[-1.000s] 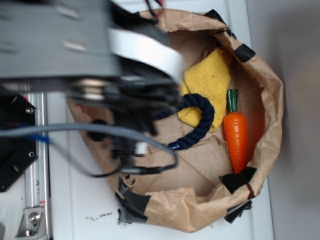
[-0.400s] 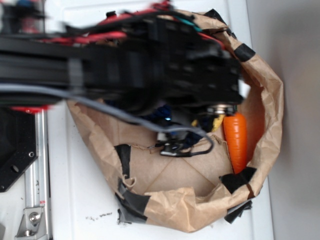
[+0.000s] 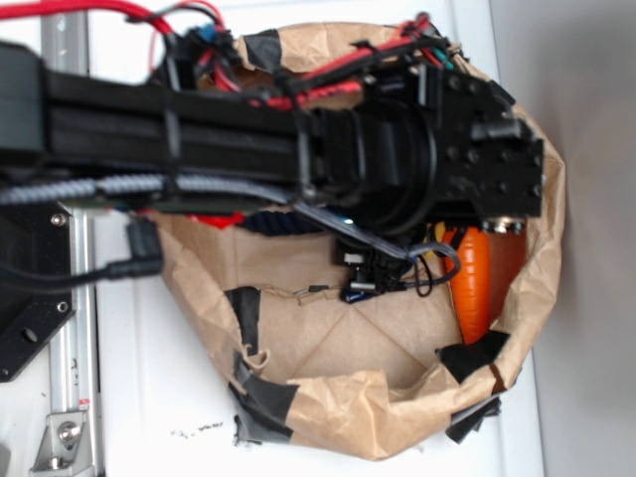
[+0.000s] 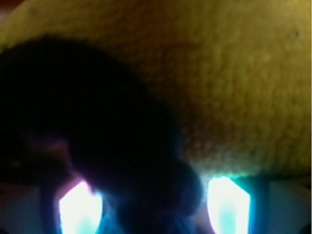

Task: Grab the blue rope.

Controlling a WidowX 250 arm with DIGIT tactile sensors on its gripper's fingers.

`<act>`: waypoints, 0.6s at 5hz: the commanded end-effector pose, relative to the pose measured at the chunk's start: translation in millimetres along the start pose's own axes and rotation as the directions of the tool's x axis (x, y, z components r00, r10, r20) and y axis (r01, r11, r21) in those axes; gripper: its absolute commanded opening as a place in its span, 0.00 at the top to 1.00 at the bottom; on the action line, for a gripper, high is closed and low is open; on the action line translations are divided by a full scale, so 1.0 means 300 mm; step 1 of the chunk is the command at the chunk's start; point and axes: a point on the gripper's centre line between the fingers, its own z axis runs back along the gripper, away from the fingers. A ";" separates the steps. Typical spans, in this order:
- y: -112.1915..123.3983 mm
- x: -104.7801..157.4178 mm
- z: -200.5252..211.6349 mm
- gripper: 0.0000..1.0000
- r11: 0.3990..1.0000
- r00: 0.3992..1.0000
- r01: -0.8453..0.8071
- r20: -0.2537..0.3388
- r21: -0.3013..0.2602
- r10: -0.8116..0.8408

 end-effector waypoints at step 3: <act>0.101 -0.227 0.422 1.00 0.969 0.954 -0.201 0.194 -0.146 0.227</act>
